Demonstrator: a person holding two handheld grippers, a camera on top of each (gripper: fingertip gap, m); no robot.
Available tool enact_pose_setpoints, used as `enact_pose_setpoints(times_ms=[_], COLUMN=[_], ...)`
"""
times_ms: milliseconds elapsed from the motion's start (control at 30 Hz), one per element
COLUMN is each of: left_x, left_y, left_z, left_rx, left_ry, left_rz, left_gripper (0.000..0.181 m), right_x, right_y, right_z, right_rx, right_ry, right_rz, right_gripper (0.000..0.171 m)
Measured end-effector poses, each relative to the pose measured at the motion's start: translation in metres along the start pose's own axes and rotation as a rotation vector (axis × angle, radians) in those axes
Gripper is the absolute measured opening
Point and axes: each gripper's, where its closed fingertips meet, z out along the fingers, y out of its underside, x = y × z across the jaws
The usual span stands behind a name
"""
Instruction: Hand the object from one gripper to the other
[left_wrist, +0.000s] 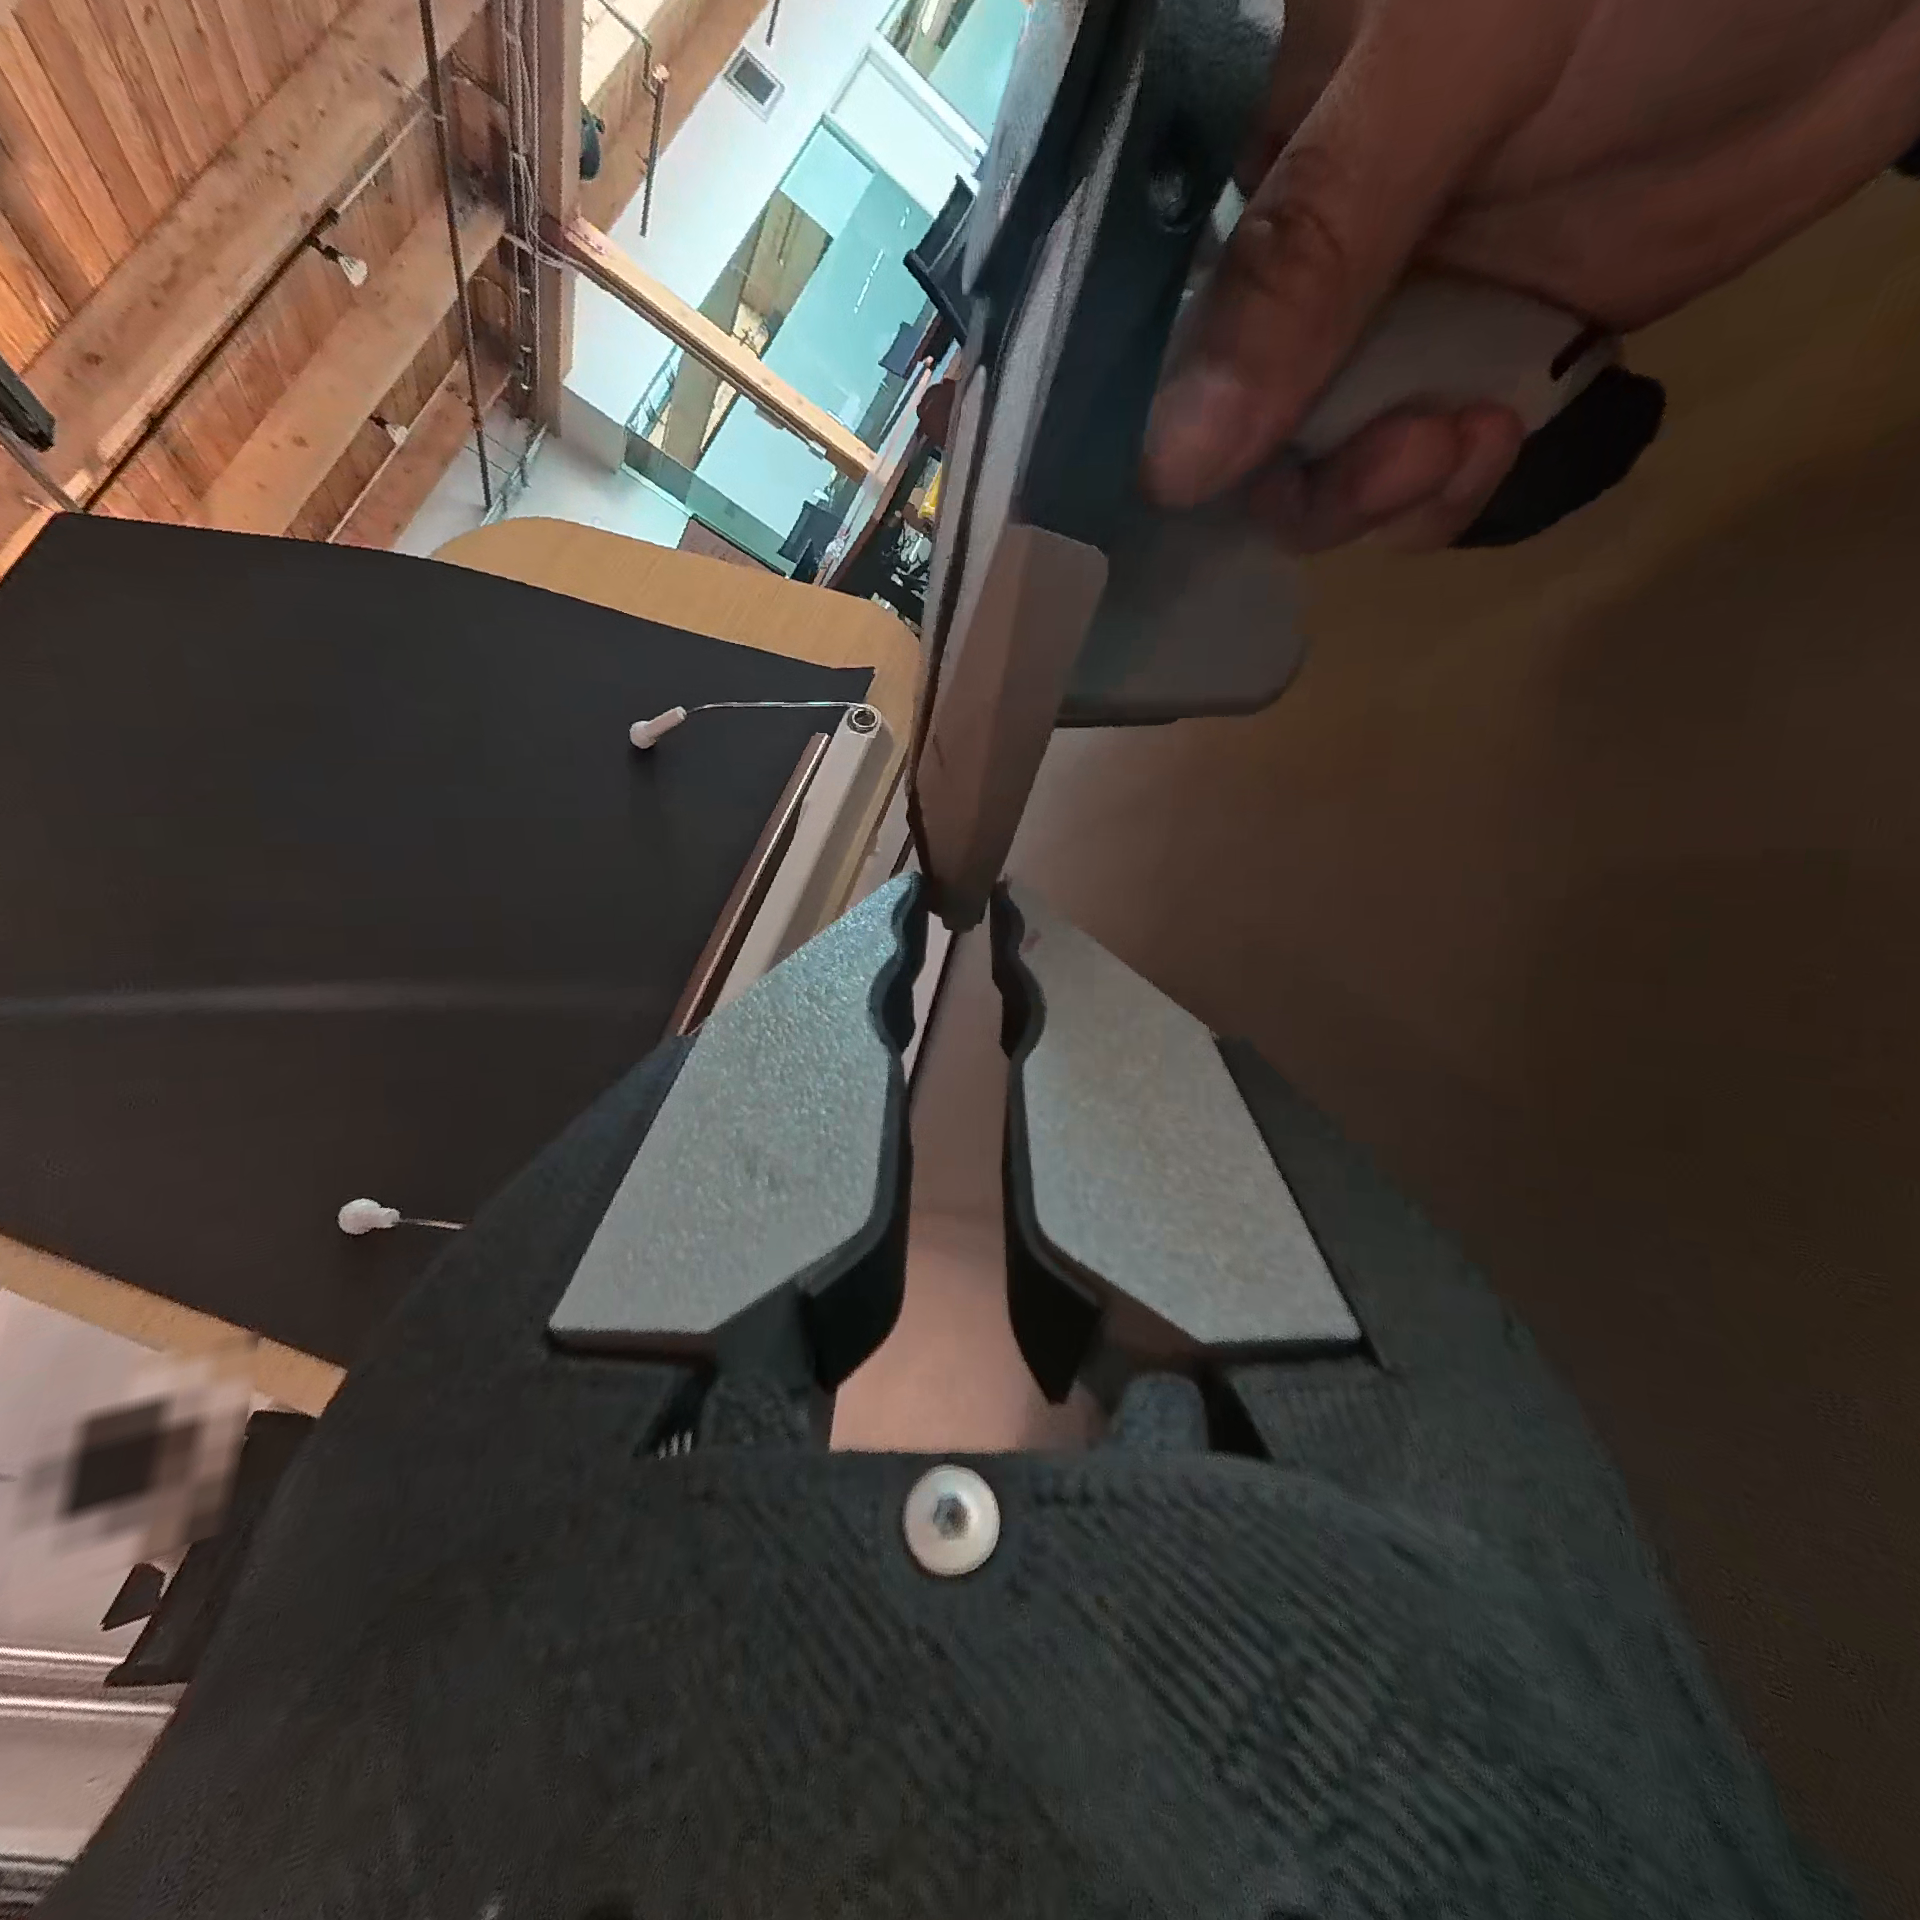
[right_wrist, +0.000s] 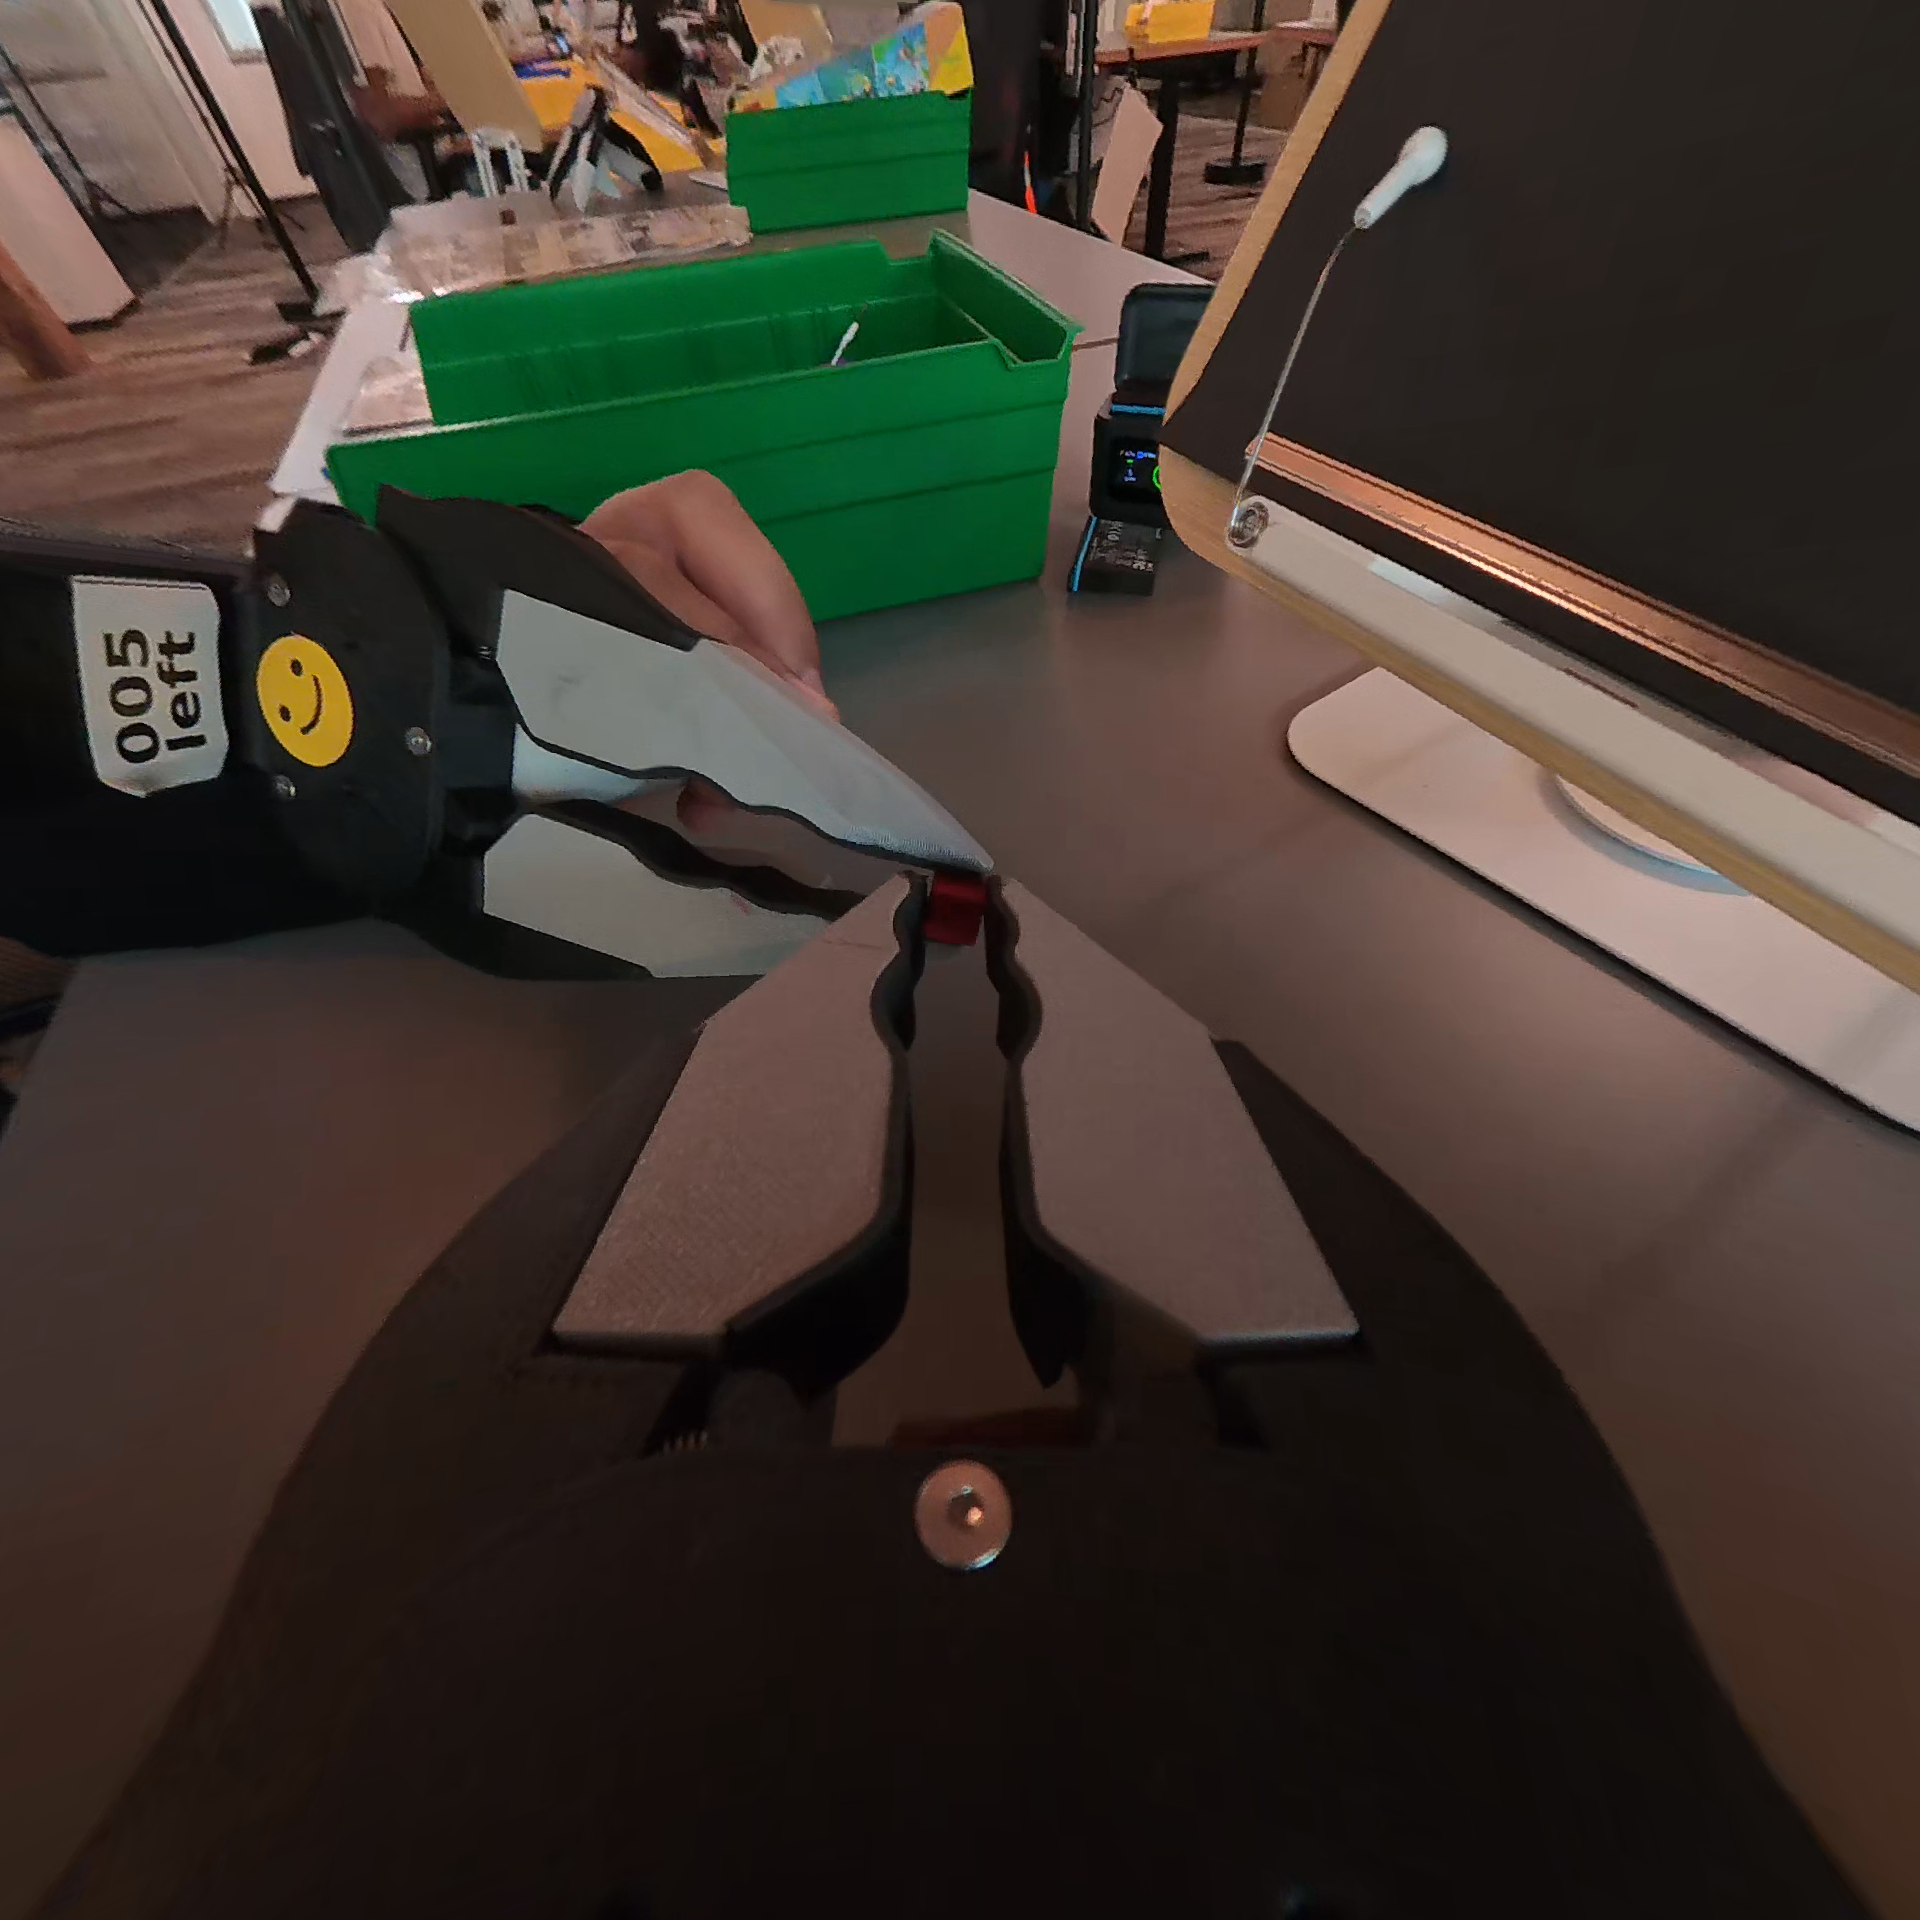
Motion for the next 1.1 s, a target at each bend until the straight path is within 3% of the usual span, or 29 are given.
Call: enact_pose_setpoints(times_ms=[233,400,1100], left_x=[-0.0001,0.0026,0.0066], left_y=[-0.0001,0.0028,0.0007], left_z=[0.0014,0.0029,0.001], left_rx=[0.002,-0.022,-0.01], left_ry=[0.041,0.016,0.046], left_rz=[-0.166,-0.075,-0.066], left_gripper=[0.009,0.009,0.008], right_x=[0.0022,0.0038,-0.0006], right_y=[-0.0012,0.0023,0.0063], right_z=[-0.0012,-0.0001,0.002], right_rx=[-0.003,-0.018,-0.006], right_ry=[0.02,0.026,-0.071], right_rz=[-0.008,-0.011,0.114], right_gripper=[0.007,0.008,0.008])
